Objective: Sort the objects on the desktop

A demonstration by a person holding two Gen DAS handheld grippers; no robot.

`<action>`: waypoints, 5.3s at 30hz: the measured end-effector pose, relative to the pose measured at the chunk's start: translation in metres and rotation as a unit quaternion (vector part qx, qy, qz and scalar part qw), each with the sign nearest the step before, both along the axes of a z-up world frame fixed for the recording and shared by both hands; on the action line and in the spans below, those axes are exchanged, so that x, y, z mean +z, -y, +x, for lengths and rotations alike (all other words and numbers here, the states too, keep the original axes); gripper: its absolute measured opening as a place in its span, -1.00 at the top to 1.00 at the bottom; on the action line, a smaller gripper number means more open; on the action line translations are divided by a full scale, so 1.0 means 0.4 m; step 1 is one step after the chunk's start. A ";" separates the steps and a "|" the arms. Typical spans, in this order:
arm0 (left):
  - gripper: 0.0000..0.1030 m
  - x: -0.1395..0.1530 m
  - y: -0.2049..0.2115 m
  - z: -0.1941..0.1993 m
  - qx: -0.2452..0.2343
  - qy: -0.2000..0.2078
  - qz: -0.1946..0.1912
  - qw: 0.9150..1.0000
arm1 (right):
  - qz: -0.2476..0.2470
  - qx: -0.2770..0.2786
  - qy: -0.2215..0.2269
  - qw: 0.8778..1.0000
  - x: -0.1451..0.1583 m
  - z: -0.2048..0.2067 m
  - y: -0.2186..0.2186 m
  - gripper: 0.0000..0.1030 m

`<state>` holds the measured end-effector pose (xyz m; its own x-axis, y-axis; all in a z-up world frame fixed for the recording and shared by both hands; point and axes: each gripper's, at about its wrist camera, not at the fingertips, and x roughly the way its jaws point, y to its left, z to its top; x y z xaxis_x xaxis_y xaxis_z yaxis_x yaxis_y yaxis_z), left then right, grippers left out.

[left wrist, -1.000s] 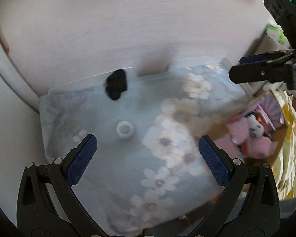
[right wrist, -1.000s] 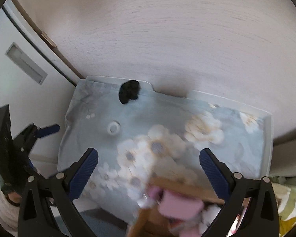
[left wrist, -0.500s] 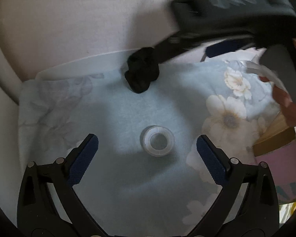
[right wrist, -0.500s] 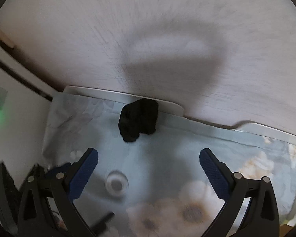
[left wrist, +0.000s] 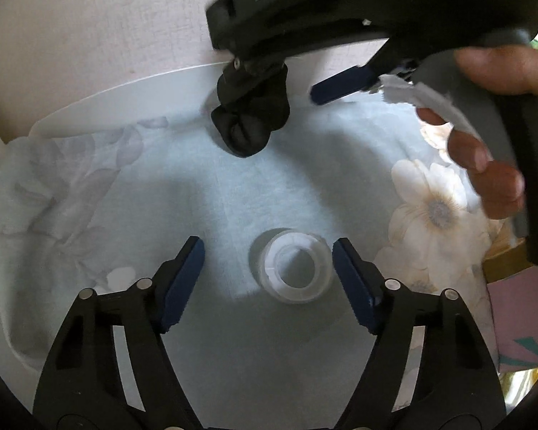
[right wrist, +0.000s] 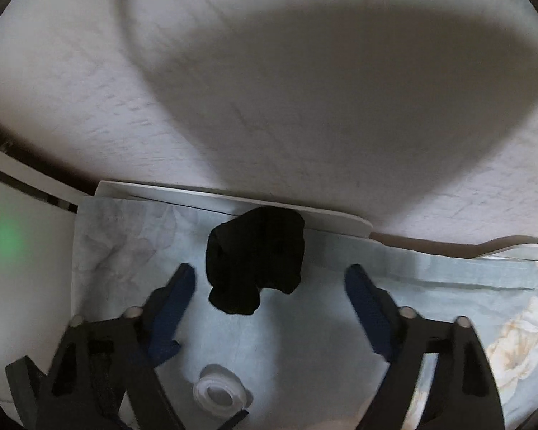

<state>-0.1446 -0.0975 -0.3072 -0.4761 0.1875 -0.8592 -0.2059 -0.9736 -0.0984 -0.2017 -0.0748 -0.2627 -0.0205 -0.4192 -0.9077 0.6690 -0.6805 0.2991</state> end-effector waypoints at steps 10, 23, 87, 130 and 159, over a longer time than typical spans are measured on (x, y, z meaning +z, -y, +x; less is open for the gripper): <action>0.26 0.007 -0.009 0.017 -0.013 0.004 0.029 0.999 | -0.016 0.007 0.021 1.000 -0.011 0.009 -0.003 0.49; 0.26 0.084 0.019 0.052 0.018 -0.007 0.031 0.999 | -0.032 -0.005 0.015 0.999 0.066 0.024 -0.061 0.66; 0.26 0.342 -0.759 0.304 -0.128 0.017 0.008 0.992 | 0.012 -0.104 -0.057 0.993 0.364 0.224 -1.166 0.66; -1.00 0.568 -0.558 0.285 0.011 -0.018 0.023 0.999 | 0.051 -0.131 -0.094 0.986 0.463 0.214 -1.055 -0.99; -1.00 0.677 -0.219 0.412 0.198 -0.099 -0.048 0.974 | 0.049 -0.083 -0.193 0.976 0.539 0.366 -0.700 -0.98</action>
